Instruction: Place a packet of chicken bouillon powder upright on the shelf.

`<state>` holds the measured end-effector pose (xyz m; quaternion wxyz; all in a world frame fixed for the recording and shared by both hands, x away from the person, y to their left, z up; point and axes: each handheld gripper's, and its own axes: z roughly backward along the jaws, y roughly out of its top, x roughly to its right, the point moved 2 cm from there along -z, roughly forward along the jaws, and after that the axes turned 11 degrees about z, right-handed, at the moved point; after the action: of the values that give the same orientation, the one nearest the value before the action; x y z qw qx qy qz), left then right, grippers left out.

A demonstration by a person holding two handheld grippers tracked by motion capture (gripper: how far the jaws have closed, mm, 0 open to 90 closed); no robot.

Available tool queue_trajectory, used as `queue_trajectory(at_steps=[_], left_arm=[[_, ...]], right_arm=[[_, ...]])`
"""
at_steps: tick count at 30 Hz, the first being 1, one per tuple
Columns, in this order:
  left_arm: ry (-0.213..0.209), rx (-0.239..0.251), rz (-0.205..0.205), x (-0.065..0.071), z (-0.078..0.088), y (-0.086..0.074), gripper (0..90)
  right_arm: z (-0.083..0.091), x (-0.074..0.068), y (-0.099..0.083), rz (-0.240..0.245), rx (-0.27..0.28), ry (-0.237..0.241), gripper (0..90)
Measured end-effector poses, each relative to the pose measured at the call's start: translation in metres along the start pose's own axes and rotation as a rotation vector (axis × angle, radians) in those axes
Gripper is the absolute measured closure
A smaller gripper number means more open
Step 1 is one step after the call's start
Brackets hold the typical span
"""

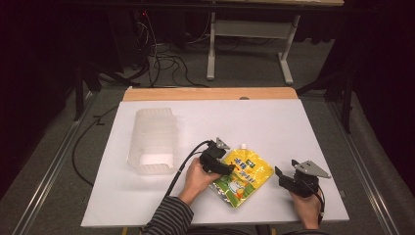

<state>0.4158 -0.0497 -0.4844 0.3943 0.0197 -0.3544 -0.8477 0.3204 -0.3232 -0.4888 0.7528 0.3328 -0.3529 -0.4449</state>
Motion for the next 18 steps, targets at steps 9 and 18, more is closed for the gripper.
queue_trajectory(at_steps=[9,18], left_arm=[[0.034,-0.026,-0.027,0.005,-0.002,0.003,32.1],[0.019,-0.053,-0.037,0.011,-0.001,0.004,48.6]], right_arm=[[0.000,0.000,0.000,-0.004,0.008,0.001,31.0],[-0.001,0.000,0.000,0.002,-0.006,0.001,31.0]])
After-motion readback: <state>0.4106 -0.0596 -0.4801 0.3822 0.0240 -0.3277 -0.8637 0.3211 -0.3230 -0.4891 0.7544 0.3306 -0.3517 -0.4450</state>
